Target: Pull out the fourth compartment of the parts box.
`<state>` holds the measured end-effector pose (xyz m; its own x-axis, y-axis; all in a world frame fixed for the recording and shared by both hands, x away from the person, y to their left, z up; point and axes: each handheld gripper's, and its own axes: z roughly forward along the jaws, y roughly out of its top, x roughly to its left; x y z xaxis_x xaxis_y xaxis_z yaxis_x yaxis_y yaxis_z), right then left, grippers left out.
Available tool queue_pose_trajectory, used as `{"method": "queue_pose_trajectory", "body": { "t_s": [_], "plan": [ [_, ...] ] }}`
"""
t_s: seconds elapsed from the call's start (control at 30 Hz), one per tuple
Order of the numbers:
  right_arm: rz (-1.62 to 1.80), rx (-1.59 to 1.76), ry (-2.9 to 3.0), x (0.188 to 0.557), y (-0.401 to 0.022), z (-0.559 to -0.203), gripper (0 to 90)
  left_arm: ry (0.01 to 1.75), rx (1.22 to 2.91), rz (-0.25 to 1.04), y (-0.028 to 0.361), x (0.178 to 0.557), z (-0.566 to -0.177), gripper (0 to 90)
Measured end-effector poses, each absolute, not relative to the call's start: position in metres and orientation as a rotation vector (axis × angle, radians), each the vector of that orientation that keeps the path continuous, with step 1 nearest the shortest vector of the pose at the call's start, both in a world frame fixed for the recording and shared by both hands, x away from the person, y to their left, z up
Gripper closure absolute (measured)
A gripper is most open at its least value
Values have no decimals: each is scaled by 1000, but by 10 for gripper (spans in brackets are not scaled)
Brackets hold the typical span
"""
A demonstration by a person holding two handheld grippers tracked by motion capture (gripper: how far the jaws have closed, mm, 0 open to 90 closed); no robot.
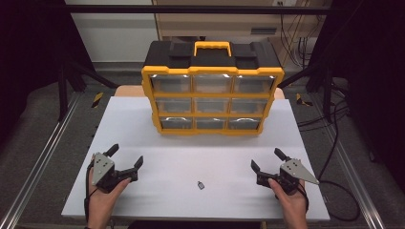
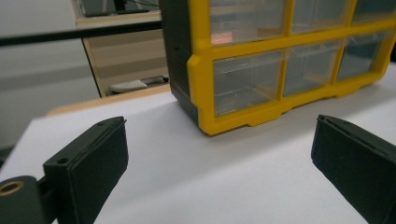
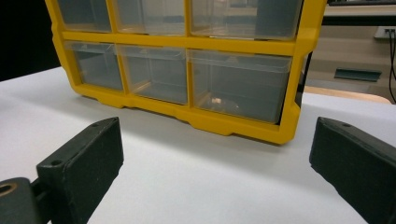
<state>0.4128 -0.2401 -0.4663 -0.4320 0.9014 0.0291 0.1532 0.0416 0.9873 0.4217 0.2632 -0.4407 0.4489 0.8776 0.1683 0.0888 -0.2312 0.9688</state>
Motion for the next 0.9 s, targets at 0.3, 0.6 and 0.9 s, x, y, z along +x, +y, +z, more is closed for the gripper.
{"method": "queue_pose_trajectory", "body": {
  "t_s": [0.3,0.6,0.9],
  "plan": [
    [1425,1089,1660,410,-239,-465,44,662,1807,1026,222,440,-404,40],
    [1411,1090,1660,408,-237,-464,50,547,1916,1097,193,451,-394,48],
    [1410,1102,1650,407,-238,-464,56,472,1984,1163,176,457,-384,57]
  ]
}}
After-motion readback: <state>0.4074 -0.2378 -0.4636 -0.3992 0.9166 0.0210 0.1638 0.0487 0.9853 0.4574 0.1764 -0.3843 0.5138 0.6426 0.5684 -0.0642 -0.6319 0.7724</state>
